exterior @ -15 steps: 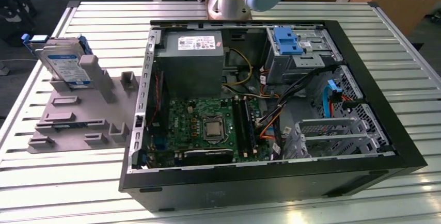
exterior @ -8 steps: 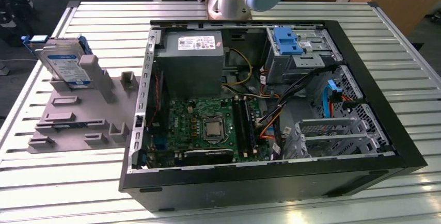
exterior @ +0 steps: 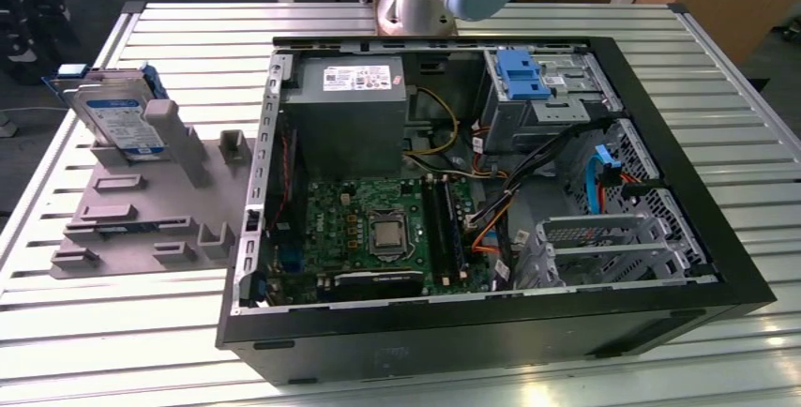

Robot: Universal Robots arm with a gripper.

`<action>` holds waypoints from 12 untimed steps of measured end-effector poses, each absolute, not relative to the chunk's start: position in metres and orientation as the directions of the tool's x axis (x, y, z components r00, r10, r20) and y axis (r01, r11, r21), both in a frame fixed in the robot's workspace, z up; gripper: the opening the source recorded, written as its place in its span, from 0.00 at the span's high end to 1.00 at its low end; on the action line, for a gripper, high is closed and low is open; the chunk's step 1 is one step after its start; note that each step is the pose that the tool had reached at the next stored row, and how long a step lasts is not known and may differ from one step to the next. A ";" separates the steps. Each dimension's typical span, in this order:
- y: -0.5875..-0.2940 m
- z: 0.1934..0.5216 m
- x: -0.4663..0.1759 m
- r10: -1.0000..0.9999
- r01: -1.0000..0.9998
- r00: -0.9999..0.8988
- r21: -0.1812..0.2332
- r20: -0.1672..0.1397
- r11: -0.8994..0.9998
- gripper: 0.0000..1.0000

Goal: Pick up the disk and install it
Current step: 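Pick up the disk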

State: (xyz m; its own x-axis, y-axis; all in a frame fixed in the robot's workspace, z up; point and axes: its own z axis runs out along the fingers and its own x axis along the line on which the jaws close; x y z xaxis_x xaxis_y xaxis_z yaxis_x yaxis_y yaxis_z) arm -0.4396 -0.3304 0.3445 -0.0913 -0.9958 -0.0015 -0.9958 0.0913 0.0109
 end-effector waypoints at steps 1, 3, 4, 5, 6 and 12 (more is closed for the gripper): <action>-0.330 0.342 -0.440 -0.996 -0.996 -0.084 0.011 -0.002 0.084 0.41; -0.330 0.340 -0.440 -0.998 -0.998 -0.065 0.011 -0.002 0.065 0.41; -0.330 0.340 -0.440 -0.998 -0.998 -0.063 0.011 -0.002 0.063 0.41; -0.330 0.340 -0.440 -0.998 -0.998 -0.062 0.011 -0.002 0.062 0.41; -0.330 0.340 -0.440 -0.998 -0.998 -0.062 0.011 -0.002 0.062 0.41; -0.330 0.336 -0.443 -0.998 -0.998 -0.062 0.011 -0.002 0.062 0.41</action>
State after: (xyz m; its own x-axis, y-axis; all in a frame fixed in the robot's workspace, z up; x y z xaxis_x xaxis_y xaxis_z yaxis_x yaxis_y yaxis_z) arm -0.4427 -0.3304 0.3364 -0.0617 -0.9981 -0.0024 -0.9980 0.0616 0.0108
